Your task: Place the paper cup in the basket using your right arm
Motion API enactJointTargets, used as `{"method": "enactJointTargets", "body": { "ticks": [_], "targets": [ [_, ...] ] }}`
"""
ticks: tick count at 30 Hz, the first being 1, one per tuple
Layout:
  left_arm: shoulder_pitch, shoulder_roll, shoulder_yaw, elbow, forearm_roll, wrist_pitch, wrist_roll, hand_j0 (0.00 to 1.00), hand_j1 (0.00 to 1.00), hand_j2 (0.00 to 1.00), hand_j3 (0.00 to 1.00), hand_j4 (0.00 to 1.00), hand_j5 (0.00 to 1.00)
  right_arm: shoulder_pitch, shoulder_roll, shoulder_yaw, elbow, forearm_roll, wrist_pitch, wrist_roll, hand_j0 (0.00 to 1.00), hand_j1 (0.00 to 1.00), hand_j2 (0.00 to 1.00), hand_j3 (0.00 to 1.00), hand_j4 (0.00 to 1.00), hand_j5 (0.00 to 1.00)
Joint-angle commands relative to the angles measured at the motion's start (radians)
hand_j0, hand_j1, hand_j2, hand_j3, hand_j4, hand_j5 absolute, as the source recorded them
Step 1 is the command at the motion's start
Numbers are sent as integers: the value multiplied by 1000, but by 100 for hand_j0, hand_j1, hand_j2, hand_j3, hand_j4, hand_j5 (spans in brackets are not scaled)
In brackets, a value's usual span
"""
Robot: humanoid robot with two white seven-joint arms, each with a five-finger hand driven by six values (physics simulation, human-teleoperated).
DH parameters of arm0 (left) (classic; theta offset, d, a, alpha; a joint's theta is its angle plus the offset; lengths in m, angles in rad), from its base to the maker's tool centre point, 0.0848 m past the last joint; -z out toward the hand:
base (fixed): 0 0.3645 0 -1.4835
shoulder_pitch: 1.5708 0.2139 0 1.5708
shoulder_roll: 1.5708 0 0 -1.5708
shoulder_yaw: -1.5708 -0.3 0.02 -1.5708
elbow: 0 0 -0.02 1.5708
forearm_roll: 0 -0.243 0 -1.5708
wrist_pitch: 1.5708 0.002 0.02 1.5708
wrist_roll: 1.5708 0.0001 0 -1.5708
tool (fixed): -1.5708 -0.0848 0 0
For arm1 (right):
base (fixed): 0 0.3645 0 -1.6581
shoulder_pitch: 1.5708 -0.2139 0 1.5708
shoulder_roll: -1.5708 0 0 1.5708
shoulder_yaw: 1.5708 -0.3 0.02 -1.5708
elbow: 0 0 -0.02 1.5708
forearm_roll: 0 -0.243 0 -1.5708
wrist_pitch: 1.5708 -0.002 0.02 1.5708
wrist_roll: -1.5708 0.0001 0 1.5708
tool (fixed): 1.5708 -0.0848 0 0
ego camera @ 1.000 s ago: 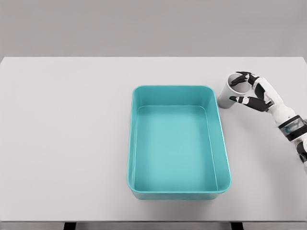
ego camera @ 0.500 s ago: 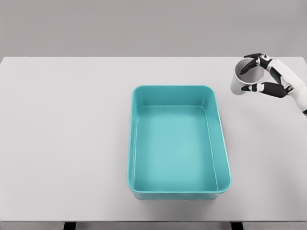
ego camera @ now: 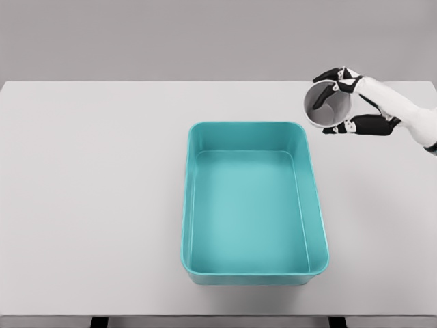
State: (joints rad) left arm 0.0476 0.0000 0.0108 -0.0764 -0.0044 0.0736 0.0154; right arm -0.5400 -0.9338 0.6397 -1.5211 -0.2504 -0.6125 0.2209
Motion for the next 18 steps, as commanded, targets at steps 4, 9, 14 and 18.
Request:
{"method": "enactJointTargets", "body": {
  "ticks": [4, 9, 14, 18],
  "targets": [
    [0, 0, 0, 1, 0, 0, 0, 100, 100, 100, 100, 100, 100, -2, 7, 8, -82, 86, 2, -3, 48, 48, 48, 48, 48, 48],
    [0, 0, 0, 1, 0, 0, 0, 100, 100, 100, 100, 100, 100, -21, 41, 46, -93, 106, 2, -3, 56, 56, 56, 56, 56, 56],
    [0, 0, 0, 0, 0, 0, 0, 100, 100, 100, 100, 100, 100, -57, 90, 100, -102, 151, 2, -5, 65, 65, 65, 65, 65, 65],
    [0, 0, 0, 0, 0, 0, 0, 100, 100, 100, 100, 100, 100, -64, 93, 135, -106, 174, 2, -5, 69, 69, 69, 69, 69, 69]
  ]
}}
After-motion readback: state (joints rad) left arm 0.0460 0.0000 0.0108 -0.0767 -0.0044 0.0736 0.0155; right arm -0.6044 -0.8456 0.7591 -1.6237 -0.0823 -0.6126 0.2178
